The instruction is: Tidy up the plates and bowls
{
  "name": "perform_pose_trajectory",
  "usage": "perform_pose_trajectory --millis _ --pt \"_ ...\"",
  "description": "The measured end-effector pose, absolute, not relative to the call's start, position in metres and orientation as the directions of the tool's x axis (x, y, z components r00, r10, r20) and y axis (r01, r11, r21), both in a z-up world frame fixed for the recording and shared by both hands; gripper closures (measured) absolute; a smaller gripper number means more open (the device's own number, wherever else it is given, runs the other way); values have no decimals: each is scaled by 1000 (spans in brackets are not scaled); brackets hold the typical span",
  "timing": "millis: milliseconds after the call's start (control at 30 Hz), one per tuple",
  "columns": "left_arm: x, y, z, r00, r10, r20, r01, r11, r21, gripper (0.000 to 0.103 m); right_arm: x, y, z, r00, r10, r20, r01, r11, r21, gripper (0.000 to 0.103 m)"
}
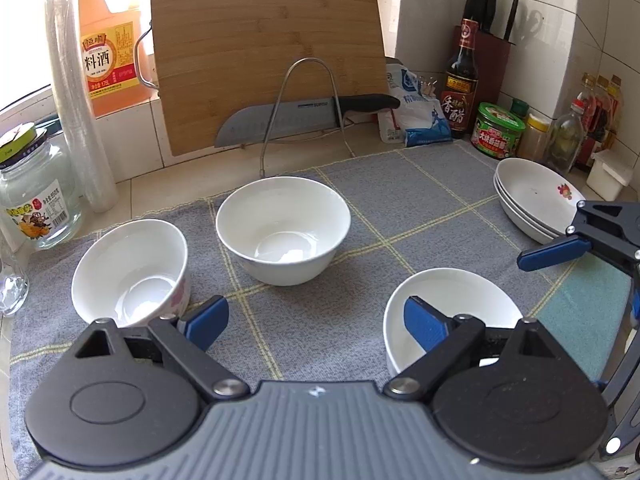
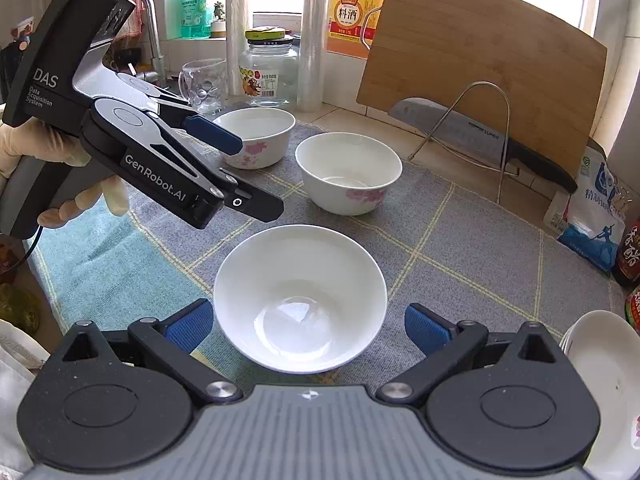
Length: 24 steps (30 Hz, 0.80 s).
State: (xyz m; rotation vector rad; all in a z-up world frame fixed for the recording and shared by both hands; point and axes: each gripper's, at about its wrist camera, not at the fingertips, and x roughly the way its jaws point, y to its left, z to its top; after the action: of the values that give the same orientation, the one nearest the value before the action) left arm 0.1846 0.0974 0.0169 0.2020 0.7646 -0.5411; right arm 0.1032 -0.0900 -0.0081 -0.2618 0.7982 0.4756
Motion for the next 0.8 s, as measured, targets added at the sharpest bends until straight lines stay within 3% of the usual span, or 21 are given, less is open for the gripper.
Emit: perform_pose_trajectory --millis 167,800 --pt "193 93 14 653 -332 -681 489 871 45 9 120 -95 3 613 306 -728 -508 858 -67 0" --pt "231 66 -15 654 -295 -697 455 889 51 9 252 -101 9 536 375 -757 -568 823 6 2"
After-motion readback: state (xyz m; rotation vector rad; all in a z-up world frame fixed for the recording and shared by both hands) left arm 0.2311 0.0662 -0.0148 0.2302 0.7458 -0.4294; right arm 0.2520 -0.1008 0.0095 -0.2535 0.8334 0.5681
